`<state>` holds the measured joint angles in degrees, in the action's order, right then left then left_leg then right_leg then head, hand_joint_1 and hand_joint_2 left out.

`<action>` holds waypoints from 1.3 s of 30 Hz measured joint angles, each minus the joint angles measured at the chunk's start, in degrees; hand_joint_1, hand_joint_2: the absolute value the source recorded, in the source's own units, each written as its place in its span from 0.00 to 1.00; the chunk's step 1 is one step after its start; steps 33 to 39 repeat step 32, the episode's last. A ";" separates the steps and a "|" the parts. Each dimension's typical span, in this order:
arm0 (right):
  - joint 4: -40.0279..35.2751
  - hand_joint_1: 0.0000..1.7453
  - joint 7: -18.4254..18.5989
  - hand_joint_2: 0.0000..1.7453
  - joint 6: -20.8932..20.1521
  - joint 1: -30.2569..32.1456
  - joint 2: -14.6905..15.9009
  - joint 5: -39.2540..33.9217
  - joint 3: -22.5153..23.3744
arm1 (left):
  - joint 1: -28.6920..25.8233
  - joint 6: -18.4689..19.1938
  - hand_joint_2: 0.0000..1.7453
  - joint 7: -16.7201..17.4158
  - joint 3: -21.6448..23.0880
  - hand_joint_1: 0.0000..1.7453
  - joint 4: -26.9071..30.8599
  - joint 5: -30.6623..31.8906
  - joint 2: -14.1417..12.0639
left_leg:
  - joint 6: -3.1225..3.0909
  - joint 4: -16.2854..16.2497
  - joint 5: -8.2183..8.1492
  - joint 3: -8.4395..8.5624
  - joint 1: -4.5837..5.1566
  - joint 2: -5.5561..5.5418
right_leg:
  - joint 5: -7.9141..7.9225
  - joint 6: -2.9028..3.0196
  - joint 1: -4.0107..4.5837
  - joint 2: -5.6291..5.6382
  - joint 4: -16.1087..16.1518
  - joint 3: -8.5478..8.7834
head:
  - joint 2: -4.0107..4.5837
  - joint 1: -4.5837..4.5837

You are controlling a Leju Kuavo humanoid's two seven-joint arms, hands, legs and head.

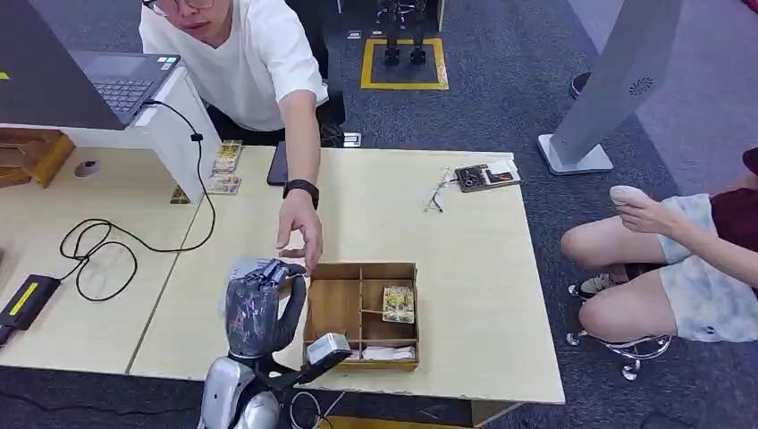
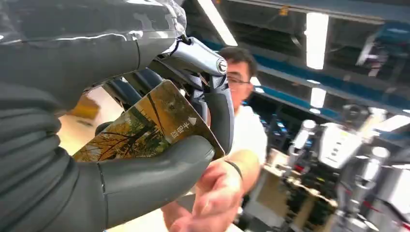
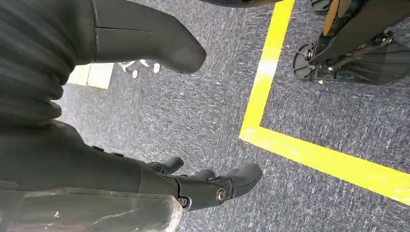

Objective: Pass the card to the sensor for recognition and then transmit it.

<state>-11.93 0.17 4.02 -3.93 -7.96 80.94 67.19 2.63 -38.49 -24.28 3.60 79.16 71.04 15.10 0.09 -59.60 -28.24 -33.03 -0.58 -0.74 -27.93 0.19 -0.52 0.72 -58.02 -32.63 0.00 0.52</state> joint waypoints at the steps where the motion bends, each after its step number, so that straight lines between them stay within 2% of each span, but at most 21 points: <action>1: 0.00 0.00 0.00 1.00 0.02 -0.01 0.00 0.00 -0.11 | 0.47 0.00 1.00 0.74 -0.76 1.00 -0.39 0.13 0.11 | 0.00 0.00 0.00 0.00 0.00 0.00 | 0.00 0.00 0.00 0.00 0.00 0.00 | 0.00 0.00; 12: -0.02 0.00 0.13 1.00 0.15 -0.10 0.00 0.28 -0.83 | 7.54 0.02 1.00 5.05 -7.42 1.00 -7.50 -1.62 1.03 | 0.00 0.00 0.01 -0.01 0.00 -0.01 | 0.01 0.00 0.00 -0.02 0.00 0.01 | 0.00 0.00; 16: 0.00 0.00 0.44 1.00 0.31 -0.10 0.00 0.79 -1.18 | 9.33 0.02 1.00 5.37 -9.29 1.00 -9.86 -4.00 1.27 | 0.00 0.00 0.01 -0.01 0.00 -0.01 | 0.01 0.00 0.00 -0.01 0.00 0.01 | 0.00 0.00; 20: -0.02 0.00 0.59 1.00 0.57 -0.09 0.00 0.92 -1.38 | 10.30 0.02 1.00 4.19 -10.55 0.99 -11.69 -7.17 1.55 | 0.00 0.00 0.01 -0.01 0.00 -0.01 | 0.01 0.00 0.00 0.02 0.00 0.00 | 0.00 0.00; 21: -0.02 0.00 0.59 1.00 0.61 -0.09 0.00 0.92 -1.42 | 10.62 0.02 1.00 3.72 -10.75 0.48 -12.37 -8.17 1.59 | 0.00 0.00 0.01 -0.01 0.00 -0.01 | 0.01 0.00 0.00 0.02 0.00 0.00 | 0.00 0.00; 22: -0.02 0.00 0.59 1.00 0.63 -0.11 0.00 0.92 -1.46 | 10.78 0.02 1.00 3.33 -10.97 0.48 -12.83 -8.81 1.66 | 0.00 0.00 0.00 -0.01 0.00 -0.02 | 0.01 0.00 0.00 0.02 0.00 0.00 | 0.00 0.00; 23: -0.02 0.00 0.59 1.00 0.66 -0.12 0.00 0.94 -1.53 | 10.87 0.02 1.00 2.84 -11.14 0.09 -13.28 -9.65 1.68 | 0.00 0.00 0.00 -0.01 0.00 -0.01 | 0.01 0.00 0.00 0.02 0.00 0.00 | 0.00 0.02; 24: -0.02 0.00 0.59 1.00 0.70 -0.11 0.00 0.94 -1.55 | 10.94 0.02 1.00 2.36 -11.19 0.00 -13.73 -10.65 1.70 | 0.00 0.00 0.00 -0.01 0.00 -0.01 | 0.00 0.00 0.00 0.02 0.00 0.00 | 0.00 0.00; 32: -0.02 0.00 0.59 1.00 0.81 -0.17 0.00 0.98 -1.60 | 11.58 0.02 1.00 1.07 -11.17 0.00 -17.11 -16.92 1.84 | 0.00 -0.01 0.00 0.00 0.00 -0.01 | 0.01 0.00 0.00 0.03 0.00 0.00 | 0.00 0.00; 39: -0.02 0.00 0.59 1.00 0.81 -0.17 0.00 0.98 -1.60 | 11.58 0.02 1.00 1.07 -11.17 0.00 -17.11 -16.92 1.84 | 0.00 -0.01 0.00 0.00 0.00 -0.01 | 0.01 0.00 0.00 0.03 0.00 0.00 | 0.00 0.00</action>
